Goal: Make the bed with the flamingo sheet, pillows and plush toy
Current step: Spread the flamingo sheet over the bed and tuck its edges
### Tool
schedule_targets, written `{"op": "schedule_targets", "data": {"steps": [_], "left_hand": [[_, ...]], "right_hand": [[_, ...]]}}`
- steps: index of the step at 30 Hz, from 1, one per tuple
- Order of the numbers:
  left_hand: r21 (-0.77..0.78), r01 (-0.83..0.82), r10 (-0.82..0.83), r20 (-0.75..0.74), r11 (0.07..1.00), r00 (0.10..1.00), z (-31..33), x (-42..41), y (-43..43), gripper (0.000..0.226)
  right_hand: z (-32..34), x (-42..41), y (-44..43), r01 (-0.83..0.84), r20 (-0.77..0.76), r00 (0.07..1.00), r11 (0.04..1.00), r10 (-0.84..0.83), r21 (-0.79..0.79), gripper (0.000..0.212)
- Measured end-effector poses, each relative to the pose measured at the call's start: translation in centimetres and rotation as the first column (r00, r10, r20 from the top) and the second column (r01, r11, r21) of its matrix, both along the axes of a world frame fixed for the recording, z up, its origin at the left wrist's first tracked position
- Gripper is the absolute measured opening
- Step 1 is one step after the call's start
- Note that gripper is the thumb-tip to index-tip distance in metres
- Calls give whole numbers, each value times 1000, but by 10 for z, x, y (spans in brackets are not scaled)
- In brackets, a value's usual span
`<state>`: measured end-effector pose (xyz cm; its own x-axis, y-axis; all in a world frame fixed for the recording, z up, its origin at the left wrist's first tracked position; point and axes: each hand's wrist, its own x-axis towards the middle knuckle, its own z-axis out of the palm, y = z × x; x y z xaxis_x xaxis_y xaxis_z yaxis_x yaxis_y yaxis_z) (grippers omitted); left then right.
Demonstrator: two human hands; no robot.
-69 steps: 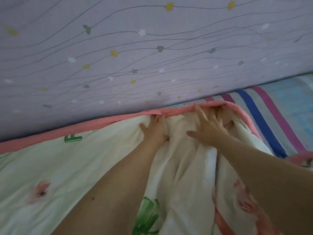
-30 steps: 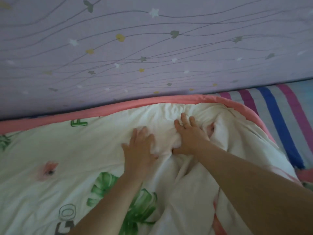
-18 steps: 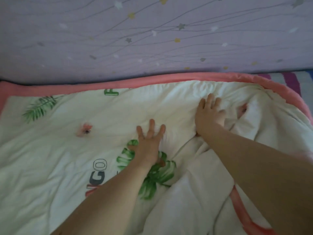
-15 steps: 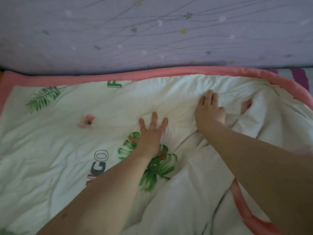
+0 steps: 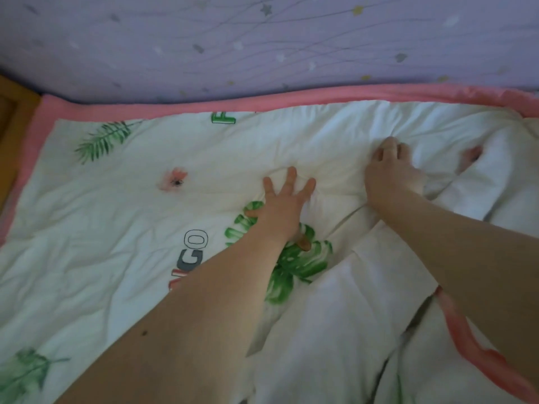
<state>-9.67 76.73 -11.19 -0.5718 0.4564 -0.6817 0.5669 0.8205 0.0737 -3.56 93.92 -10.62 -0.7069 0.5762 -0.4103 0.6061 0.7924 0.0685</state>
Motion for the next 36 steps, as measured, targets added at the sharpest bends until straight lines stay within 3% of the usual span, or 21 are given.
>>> {"op": "schedule_targets", "data": {"steps": [4, 7, 9, 12, 16, 19, 22, 24, 26, 28, 31, 36], "left_hand": [[20, 2, -2, 12, 1000, 1000, -3, 0, -4, 133], [38, -7, 7, -17, 999, 1000, -4, -1, -6, 133], [42, 22, -21, -37, 999, 999, -12, -6, -6, 135], [71, 91, -84, -94, 993, 992, -23, -7, -8, 140], [229, 162, -141, -106, 960, 984, -4, 16, -37, 107], [360, 183, -165, -81, 915, 983, 27, 58, -103, 77], [379, 83, -56, -80, 922, 995, 41, 97, -186, 62], [407, -82, 102, -26, 910, 994, 50, 120, -238, 53], [448, -228, 246, 19, 865, 969, 58, 141, -272, 47], [416, -230, 270, -39, 880, 962, 70, 159, -305, 44], [241, -201, 232, -110, 950, 966, 66, 177, -356, 51], [106, -334, 340, -40, 936, 940, 46, 194, -424, 77]], "right_hand": [[8, 29, -47, -141, -54, 989, 990, 139, -32, 46], [14, 51, -83, -191, -87, 981, 956, 176, -223, 44], [7, 73, -102, -228, -86, 974, 927, 211, -299, 60], [-8, 102, -118, -273, -56, 962, 929, 268, -249, 85], [-10, 90, -113, -238, -15, 971, 952, 239, -194, 98], [6, 87, -129, -215, 55, 973, 967, 224, -134, 82], [29, 102, -169, -219, 74, 970, 962, 233, -162, 49], [49, 116, -214, -285, -13, 956, 912, 294, -294, 49], [62, 134, -260, -407, -100, 911, 835, 399, -370, 62], [69, 148, -310, -492, -133, 866, 772, 482, -402, 74], [61, 165, -368, -525, -111, 842, 752, 528, -399, 89], [35, 183, -422, -498, 134, 807, 785, 575, -368, 113]]}}
